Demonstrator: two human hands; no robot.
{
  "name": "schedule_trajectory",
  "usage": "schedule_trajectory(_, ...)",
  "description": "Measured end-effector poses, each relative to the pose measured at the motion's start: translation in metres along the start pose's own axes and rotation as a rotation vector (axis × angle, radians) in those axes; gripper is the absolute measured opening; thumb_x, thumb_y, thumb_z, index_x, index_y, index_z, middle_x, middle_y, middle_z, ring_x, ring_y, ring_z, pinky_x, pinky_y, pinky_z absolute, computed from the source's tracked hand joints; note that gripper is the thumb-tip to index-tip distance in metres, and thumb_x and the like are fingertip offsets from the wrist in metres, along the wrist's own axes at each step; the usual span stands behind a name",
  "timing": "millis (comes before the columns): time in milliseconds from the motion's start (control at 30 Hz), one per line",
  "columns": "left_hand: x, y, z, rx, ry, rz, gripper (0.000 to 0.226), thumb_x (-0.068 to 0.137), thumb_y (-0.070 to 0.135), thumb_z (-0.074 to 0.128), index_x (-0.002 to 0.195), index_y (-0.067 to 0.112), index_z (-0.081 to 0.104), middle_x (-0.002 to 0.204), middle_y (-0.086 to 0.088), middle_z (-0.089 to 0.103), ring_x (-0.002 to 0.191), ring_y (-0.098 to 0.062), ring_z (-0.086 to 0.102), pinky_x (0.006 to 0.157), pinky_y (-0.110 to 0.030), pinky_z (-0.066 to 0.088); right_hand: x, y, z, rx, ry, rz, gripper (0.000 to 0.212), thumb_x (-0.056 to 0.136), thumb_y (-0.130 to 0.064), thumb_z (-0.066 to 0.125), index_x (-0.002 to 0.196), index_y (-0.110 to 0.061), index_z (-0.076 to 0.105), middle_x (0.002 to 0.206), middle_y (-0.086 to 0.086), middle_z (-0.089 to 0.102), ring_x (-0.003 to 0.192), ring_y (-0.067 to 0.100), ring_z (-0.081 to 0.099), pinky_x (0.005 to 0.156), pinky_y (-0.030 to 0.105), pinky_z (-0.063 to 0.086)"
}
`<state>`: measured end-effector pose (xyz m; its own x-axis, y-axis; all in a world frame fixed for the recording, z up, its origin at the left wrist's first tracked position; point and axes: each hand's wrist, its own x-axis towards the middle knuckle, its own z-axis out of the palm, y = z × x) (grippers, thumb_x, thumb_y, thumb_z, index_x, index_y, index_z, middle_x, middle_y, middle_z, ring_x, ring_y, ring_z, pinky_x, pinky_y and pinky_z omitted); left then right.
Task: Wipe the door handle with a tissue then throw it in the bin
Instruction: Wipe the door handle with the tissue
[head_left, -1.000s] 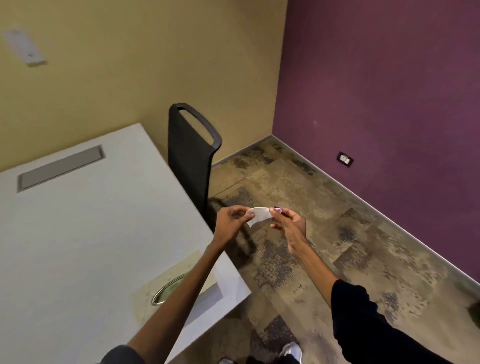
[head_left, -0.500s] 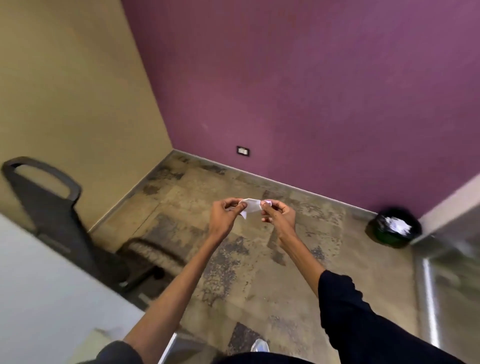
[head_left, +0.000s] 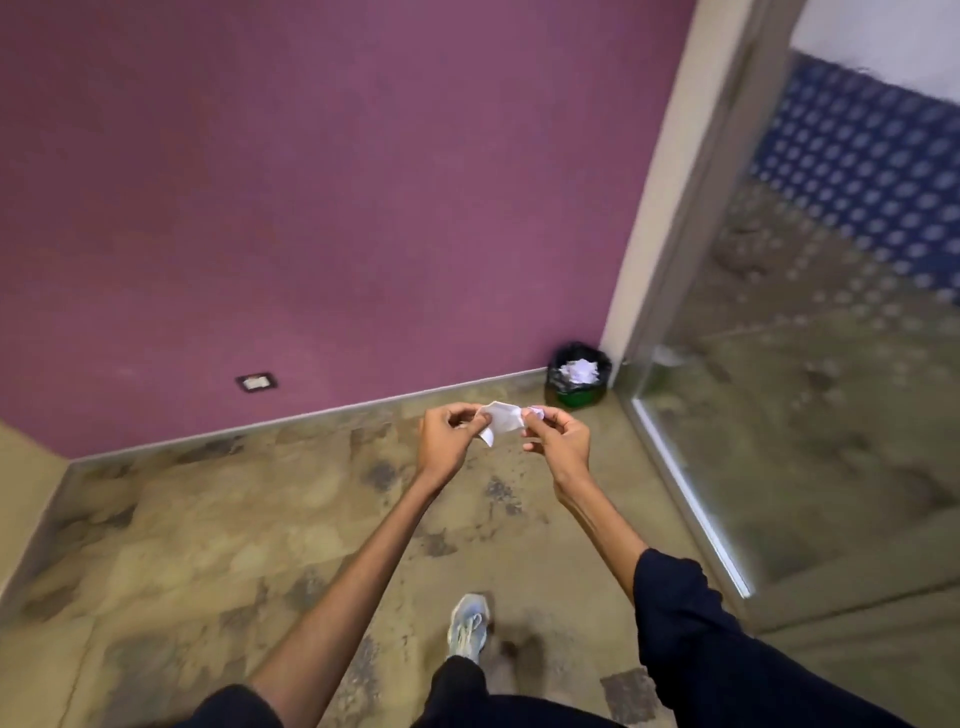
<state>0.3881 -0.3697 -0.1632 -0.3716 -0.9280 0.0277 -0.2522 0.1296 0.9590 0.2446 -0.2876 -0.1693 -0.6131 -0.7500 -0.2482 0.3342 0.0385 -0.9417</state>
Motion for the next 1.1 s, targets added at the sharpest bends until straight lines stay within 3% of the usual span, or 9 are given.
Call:
schedule_trajectory(233,0.079,0.021,0.090,0.049,-0.280,0.079,0.012,0.086,0.009,0.074,0.097,0.008,0.079,0.087,-0.005,0.078,0.078,-0.011,0.070,0.074,-0.030,0.056,0.055,-0.026,-0.066,0.043,0.291,-0.036,0.018,0.083,-0.009,0.075,0.098,-0.001,0.071,0.082,0.008,0.070,0.065,0.011,0.064,0.053,0.020,0.053)
schedule_trajectory(400,0.133,0.040,0.165,0.059,-0.467,0.144,0.009,0.085,0.011,0.075,0.092,0.015,0.080,0.081,0.003,0.078,0.072,-0.002,0.068,0.071,-0.021,0.054,0.095,-0.049,-0.107,0.108,0.486,-0.076,0.006,0.083,-0.007,0.074,0.087,-0.009,0.071,0.077,0.008,0.070,0.062,0.012,0.063,0.050,0.019,0.053)
schedule_trajectory(533,0.163,0.058,0.222,0.075,-0.619,0.215,0.009,0.087,0.011,0.072,0.093,0.012,0.079,0.080,0.007,0.076,0.070,0.006,0.066,0.070,-0.017,0.051,0.116,-0.066,-0.144,0.156,0.629,-0.117,0.007,0.083,-0.005,0.074,0.090,-0.005,0.071,0.072,0.007,0.070,0.058,0.011,0.063,0.049,0.018,0.052)
schedule_trajectory(667,0.173,0.080,0.277,0.065,-0.766,0.262,0.012,0.089,0.013,0.072,0.096,0.007,0.079,0.088,-0.005,0.079,0.088,-0.022,0.075,0.081,-0.036,0.057,0.119,-0.080,-0.182,0.192,0.797,-0.171,0.011,0.081,-0.006,0.076,0.091,-0.006,0.072,0.069,0.002,0.072,0.056,0.008,0.066,0.048,0.019,0.053)
schedule_trajectory(700,0.171,0.086,0.291,0.058,-0.800,0.277,0.013,0.089,0.013,0.072,0.098,0.006,0.079,0.090,-0.007,0.079,0.088,-0.023,0.075,0.082,-0.037,0.057,0.118,-0.083,-0.192,0.201,0.840,-0.185,0.012,0.081,-0.006,0.076,0.093,-0.005,0.072,0.069,0.003,0.072,0.056,0.008,0.066,0.048,0.019,0.052)
schedule_trajectory(833,0.154,0.111,0.344,0.007,-0.916,0.351,0.010,0.089,0.013,0.072,0.095,0.015,0.079,0.079,0.009,0.076,0.072,0.005,0.067,0.074,-0.020,0.055,0.107,-0.098,-0.228,0.220,0.991,-0.254,0.017,0.084,-0.004,0.073,0.101,-0.001,0.070,0.074,0.007,0.071,0.057,0.006,0.066,0.048,0.019,0.053)
schedule_trajectory(933,0.130,0.134,0.382,-0.080,-1.004,0.393,0.012,0.090,0.014,0.071,0.088,0.025,0.077,0.074,0.013,0.075,0.071,0.004,0.067,0.070,-0.016,0.053,0.094,-0.111,-0.252,0.252,1.100,-0.332,0.018,0.085,-0.004,0.073,0.102,-0.002,0.070,0.078,0.006,0.072,0.061,0.006,0.069,0.049,0.019,0.054)
schedule_trajectory(1033,0.104,0.158,0.419,-0.154,-1.079,0.421,0.011,0.091,0.014,0.069,0.092,0.020,0.078,0.082,0.007,0.077,0.077,-0.001,0.069,0.073,-0.019,0.054,0.080,-0.127,-0.276,0.246,1.176,-0.418,0.019,0.084,-0.003,0.073,0.103,-0.005,0.070,0.084,0.010,0.073,0.066,0.005,0.069,0.052,0.019,0.056)
schedule_trajectory(1100,0.087,0.176,0.442,-0.181,-1.109,0.461,0.015,0.091,0.010,0.067,0.095,0.020,0.077,0.083,0.011,0.076,0.077,0.003,0.068,0.073,-0.013,0.053,0.071,-0.140,-0.293,0.231,1.197,-0.471,0.023,0.085,-0.004,0.073,0.107,-0.005,0.070,0.087,0.011,0.073,0.069,0.005,0.069,0.056,0.019,0.056)
